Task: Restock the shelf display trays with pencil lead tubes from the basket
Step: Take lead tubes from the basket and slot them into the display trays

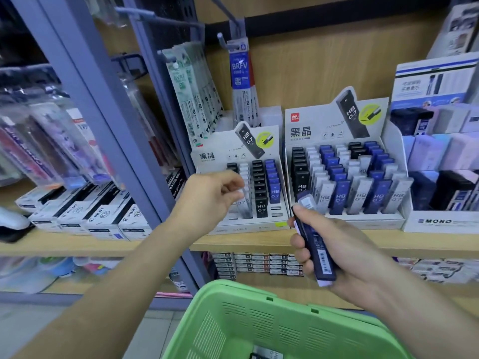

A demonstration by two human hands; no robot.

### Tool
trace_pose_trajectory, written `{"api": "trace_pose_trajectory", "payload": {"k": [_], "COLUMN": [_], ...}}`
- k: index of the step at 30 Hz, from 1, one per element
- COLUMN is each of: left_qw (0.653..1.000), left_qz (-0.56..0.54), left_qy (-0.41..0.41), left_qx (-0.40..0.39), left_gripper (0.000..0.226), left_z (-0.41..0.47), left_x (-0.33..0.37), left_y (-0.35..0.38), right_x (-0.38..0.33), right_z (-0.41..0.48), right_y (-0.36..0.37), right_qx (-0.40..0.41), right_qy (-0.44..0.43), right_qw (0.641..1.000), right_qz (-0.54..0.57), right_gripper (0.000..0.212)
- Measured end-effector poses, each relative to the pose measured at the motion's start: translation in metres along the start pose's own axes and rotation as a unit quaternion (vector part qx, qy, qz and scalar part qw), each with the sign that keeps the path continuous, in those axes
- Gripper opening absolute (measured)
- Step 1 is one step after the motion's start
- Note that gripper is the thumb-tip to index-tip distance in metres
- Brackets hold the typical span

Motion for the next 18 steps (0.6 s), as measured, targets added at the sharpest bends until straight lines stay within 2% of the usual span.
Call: {"api": "trace_pose_trajectory", "payload": {"k": [4,7,12,13,15,17,18], "left_qw": [0.998,1.0,0.994,0.997,0.989,0.968,0.965], "left_qz": [-0.048,-0.007,0.083,0.051,-0.055,-0.076,-0.073], "left_qy": [-0.035,0.024,0.065,0.049,-0.003,-0.026,-0.022], "left_qx": [-0.001,-0.015,0.005,-0.019,-0.138,-0.239,-0.251], "left_gripper": [0.014,0.014,0.022,0.026,0.042,0.054,0.055], "left_z": [0.0,-0.003,-0.011,-0.015,-0.028,-0.046,-0.052], "left_x": [-0.009,-0.003,0.017,0.029,0.056,0.08,0.085], "left_y": [0.005,0.012,0.01,0.009,0.02,0.037,0.044], "right_x": [0.001,0.002,0.001,0.001,0.001,0.001,0.001], "right_z": [-0.002,-0.003,-0.004,-0.003,-0.002,0.0,0.001], "right_y": [-0.001,-0.001,0.003,0.003,0.001,-0.002,-0.004], "right_qx": [0.005,0.018,0.039,0.045,0.068,0.096,0.109], "right_qy": [-0.009,-0.012,-0.029,-0.037,-0.054,-0.069,-0.073], "right_qw": [1.0,1.0,0.998,0.998,0.996,0.993,0.991], "right_qz": [-0.001,0.007,0.028,0.032,0.028,0.028,0.033], "right_gripper": [0.04,0.036,0.038,0.038,0.039,0.038,0.037]}}
Point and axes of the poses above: each hand's wrist, its own z-axis towards the middle knuckle, its own y-axis out of the palm, x = y × z, the point moved 6 cm from there along z, towards the middle knuckle, and after that the axes turned 1 degree about y, right-handed, at the moved point
